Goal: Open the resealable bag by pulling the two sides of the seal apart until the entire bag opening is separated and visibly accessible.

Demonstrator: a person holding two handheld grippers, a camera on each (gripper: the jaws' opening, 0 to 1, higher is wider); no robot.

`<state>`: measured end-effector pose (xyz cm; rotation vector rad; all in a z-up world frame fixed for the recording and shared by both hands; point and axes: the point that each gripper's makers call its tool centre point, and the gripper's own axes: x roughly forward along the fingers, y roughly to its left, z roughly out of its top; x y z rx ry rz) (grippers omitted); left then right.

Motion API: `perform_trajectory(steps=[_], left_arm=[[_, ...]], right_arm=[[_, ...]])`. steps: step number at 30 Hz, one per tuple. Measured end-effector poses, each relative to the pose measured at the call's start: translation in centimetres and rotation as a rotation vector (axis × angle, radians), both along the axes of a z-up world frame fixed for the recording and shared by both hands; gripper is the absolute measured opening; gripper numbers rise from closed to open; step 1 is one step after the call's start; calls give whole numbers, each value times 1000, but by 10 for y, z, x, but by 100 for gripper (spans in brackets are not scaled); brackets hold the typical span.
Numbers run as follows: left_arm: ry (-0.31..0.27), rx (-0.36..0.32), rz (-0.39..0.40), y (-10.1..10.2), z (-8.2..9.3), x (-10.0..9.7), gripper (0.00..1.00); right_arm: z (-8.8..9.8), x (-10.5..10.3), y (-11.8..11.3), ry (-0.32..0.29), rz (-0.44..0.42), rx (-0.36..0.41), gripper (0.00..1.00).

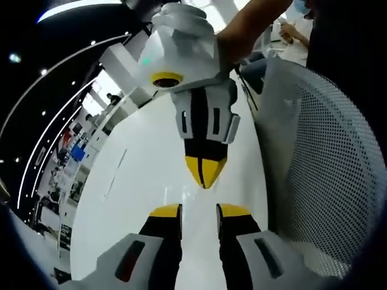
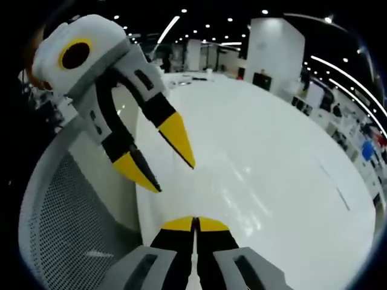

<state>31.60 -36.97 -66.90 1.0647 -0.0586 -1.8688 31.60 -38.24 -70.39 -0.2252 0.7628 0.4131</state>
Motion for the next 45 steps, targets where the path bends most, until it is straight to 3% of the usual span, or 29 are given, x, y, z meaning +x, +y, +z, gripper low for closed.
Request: perform_trajectory(steps=[3,13,19,28,34,39,40,41,42,45], left_arm=[[8,3,-6,-2,-2,-4,11],[-41,59,10,-1,-19,2,9],[-49,56,26,-3,-18,7,0],[-35,41,38,-5,-15,8,0],[-29,28,47,-8,-12,10,0],[-33,-11,65,-14,-2,14,0],[-45,-22,67,-16,0,15,0],[-108,-47,66,-19,6,22,0],[-131,-60,70,-21,9,24,0],[-95,-89,87,-29,18,25,0]], right_arm=[[4,3,0,-9,-5,-2,0],[28,14,2,-64,-6,6,0],[40,21,1,-100,-13,1,0],[57,32,-11,-160,-71,-28,0],[81,41,-21,-227,-108,-44,0],[117,51,-26,-330,-128,-70,0],[122,52,-26,-340,-124,-80,0],[129,54,-27,-359,-120,-99,0],[133,55,-27,-371,-118,-112,0],[147,58,-28,-401,-112,-141,0]])
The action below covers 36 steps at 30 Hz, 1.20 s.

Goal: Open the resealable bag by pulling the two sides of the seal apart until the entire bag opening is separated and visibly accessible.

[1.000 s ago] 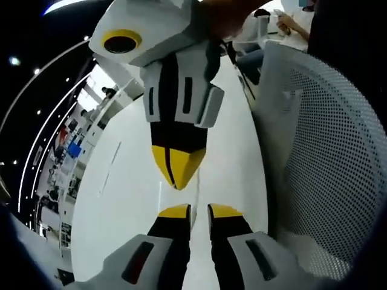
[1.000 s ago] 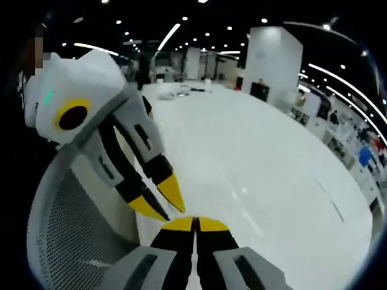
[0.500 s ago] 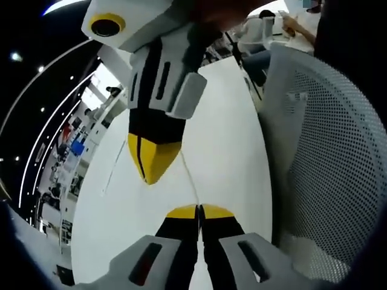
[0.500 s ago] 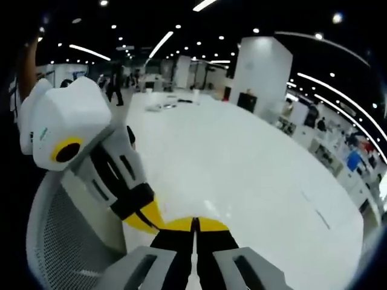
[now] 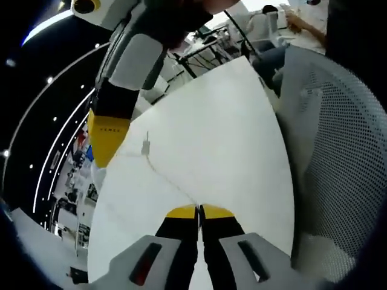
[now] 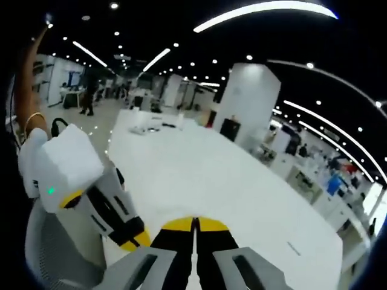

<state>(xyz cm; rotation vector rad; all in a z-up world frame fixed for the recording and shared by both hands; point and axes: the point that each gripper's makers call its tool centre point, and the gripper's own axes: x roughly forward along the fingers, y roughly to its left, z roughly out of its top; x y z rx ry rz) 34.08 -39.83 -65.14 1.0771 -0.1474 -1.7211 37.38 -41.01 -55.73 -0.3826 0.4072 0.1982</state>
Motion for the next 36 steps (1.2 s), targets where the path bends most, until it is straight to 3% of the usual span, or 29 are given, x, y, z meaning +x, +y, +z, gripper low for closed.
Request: perform_trajectory(steps=[5,9,13,15,17,18,24,30,36], left_arm=[[7,-37,14,-10,12,8,0],[42,-41,34,-14,14,13,0],[61,0,34,-10,-1,10,0],[114,33,31,-7,-11,2,0],[92,62,19,-4,-22,-2,0],[81,75,19,-3,-27,-3,0],[152,162,49,4,-47,-10,0],[214,160,84,8,-43,-10,15],[229,132,97,18,-30,-10,16]], right_arm=[[18,0,-5,-41,-7,-50,0],[13,-2,-10,-38,-15,-66,0],[-9,-6,-13,2,-17,-70,0],[-23,-8,-11,29,-7,-72,0],[-40,-11,-10,71,-1,-84,0],[-51,-14,-11,101,9,-125,0],[-83,-22,-6,165,11,-112,0],[-106,-28,-5,210,0,-94,0],[-125,-32,-2,245,-9,-66,0]])
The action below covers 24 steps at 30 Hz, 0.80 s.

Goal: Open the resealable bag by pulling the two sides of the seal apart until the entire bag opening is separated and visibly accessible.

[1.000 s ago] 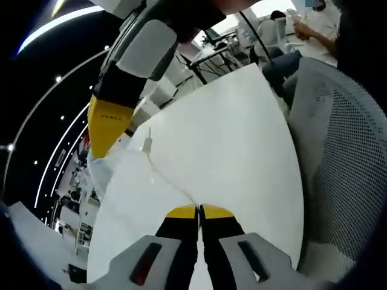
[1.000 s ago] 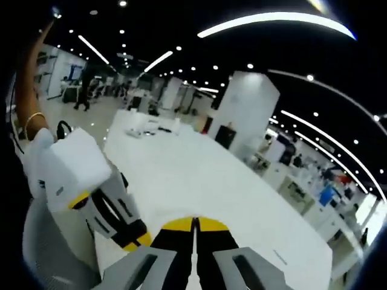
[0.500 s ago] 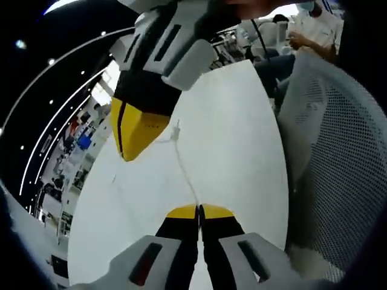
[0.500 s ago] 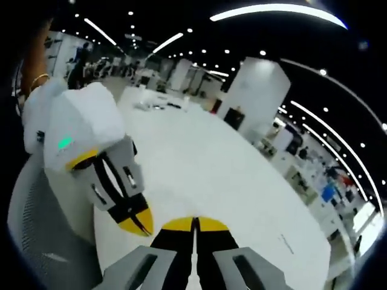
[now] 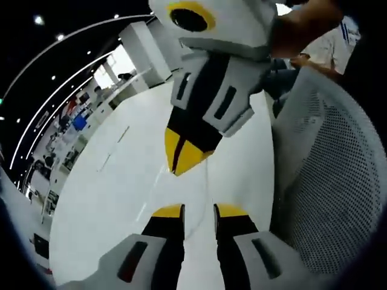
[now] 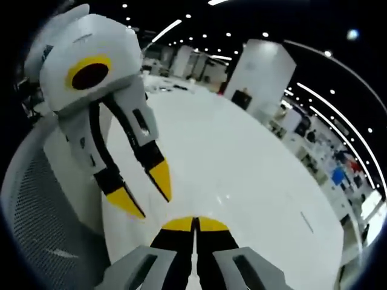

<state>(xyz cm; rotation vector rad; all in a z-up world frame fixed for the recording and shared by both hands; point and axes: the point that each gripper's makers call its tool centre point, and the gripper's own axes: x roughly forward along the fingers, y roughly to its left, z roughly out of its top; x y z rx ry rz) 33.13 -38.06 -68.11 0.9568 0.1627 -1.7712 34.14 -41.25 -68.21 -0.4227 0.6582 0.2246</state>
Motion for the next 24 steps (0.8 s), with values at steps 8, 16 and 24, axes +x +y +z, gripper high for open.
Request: perform_trajectory(steps=[8,16,24], left_arm=[[44,-28,46,15,5,5,23],[99,-34,137,32,-1,18,35],[137,-53,204,43,4,35,44]], right_arm=[[-17,-4,-2,32,-8,8,0],[-24,-2,-7,33,-27,3,0],[-36,11,-25,22,-38,-58,0]])
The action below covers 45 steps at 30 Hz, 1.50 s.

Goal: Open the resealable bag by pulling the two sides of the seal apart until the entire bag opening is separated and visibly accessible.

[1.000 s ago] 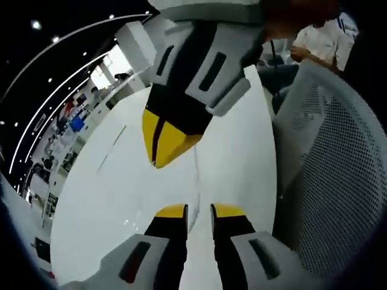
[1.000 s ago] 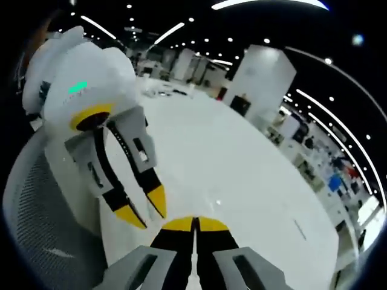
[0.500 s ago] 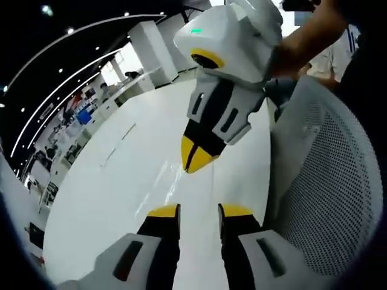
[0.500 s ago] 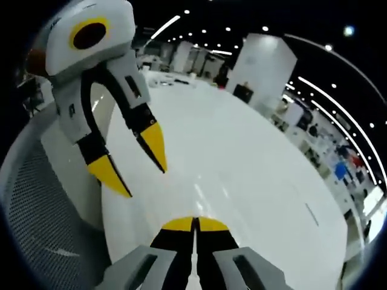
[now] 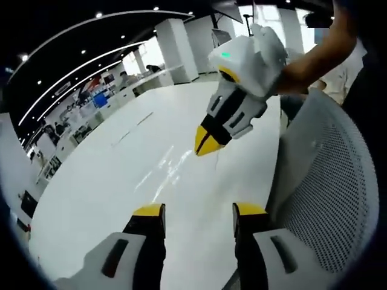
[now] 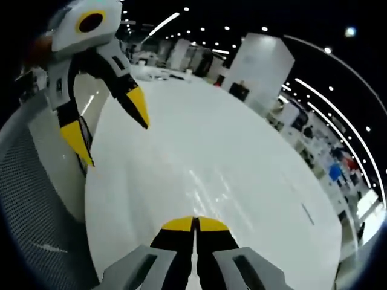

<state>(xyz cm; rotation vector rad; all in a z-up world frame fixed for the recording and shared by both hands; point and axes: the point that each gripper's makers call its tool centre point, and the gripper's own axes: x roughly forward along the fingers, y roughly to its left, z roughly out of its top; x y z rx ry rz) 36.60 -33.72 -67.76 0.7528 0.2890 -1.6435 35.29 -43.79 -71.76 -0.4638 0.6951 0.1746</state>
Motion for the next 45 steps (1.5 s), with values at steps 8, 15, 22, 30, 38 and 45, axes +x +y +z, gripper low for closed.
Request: perform_trajectory(steps=[8,15,22,30,38,45], left_arm=[[86,-44,102,4,7,17,52],[77,-39,114,6,6,20,54],[89,-35,126,8,4,20,55],[91,-36,131,6,5,23,57],[94,-41,130,4,7,25,59],[106,-51,138,2,8,27,62]], right_arm=[[1,19,-26,-20,-59,25,0],[-1,32,-38,-21,-79,43,0],[-6,38,-46,-14,-108,68,0],[-6,33,-37,-21,-128,133,7],[-5,22,-34,-34,-170,203,22],[1,7,-35,-48,-198,244,33]])
